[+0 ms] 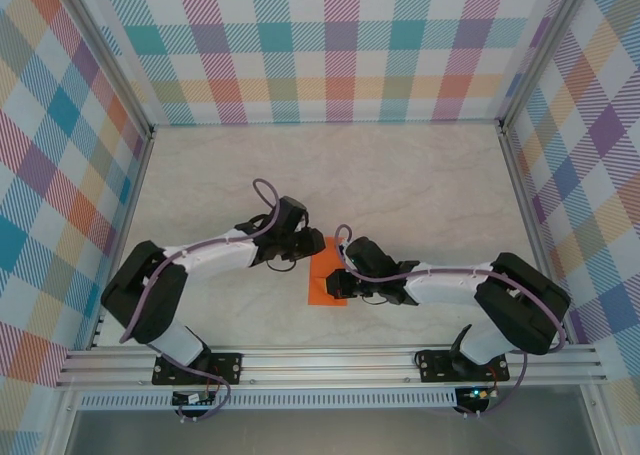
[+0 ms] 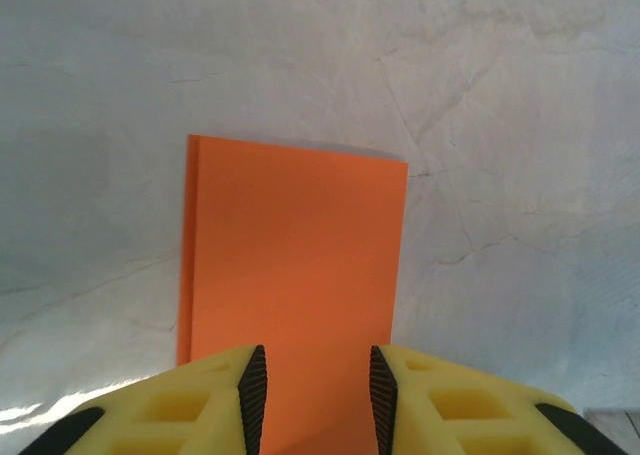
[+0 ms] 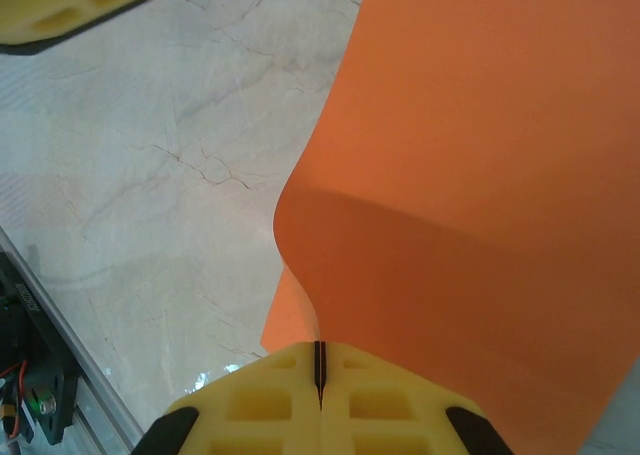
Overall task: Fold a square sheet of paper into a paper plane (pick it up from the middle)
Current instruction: Fold the triangle a second time at the center of the table.
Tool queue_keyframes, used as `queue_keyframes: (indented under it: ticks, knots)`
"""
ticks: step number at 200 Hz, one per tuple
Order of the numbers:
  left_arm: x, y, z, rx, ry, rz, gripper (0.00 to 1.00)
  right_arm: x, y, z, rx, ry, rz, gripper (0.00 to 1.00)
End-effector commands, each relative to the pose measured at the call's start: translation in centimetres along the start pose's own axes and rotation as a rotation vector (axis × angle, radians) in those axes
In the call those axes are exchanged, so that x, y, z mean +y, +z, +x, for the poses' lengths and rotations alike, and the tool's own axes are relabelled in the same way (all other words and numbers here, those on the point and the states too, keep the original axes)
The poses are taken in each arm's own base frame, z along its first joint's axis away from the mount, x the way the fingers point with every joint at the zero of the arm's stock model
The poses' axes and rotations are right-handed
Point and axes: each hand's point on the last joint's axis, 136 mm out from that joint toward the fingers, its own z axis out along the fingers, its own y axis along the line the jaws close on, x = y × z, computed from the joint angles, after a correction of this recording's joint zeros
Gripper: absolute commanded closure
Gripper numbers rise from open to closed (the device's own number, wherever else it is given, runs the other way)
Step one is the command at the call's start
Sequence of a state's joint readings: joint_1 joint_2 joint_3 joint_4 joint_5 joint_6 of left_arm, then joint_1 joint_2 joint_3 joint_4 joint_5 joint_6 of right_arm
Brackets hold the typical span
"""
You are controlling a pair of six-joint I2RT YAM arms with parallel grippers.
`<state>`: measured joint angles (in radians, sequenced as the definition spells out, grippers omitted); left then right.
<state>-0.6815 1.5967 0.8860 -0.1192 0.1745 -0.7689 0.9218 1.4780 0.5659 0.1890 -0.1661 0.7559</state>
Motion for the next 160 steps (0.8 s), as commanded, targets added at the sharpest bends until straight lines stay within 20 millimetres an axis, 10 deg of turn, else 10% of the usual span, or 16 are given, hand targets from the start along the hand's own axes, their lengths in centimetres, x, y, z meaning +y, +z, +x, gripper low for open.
queue_keyframes:
  ticks: [1, 160]
  knots:
    - [-1.2, 1.6, 0.4, 0.043, -0.004, 0.045, 0.66, 0.5, -0.4, -0.3, -0.026, -0.031, -0.035, 0.99]
    - [3.1, 4.5, 3.0, 0.125, 0.051, -0.106, 0.70, -2.6, -0.7, -0.3, -0.017, -0.011, 0.066, 0.97]
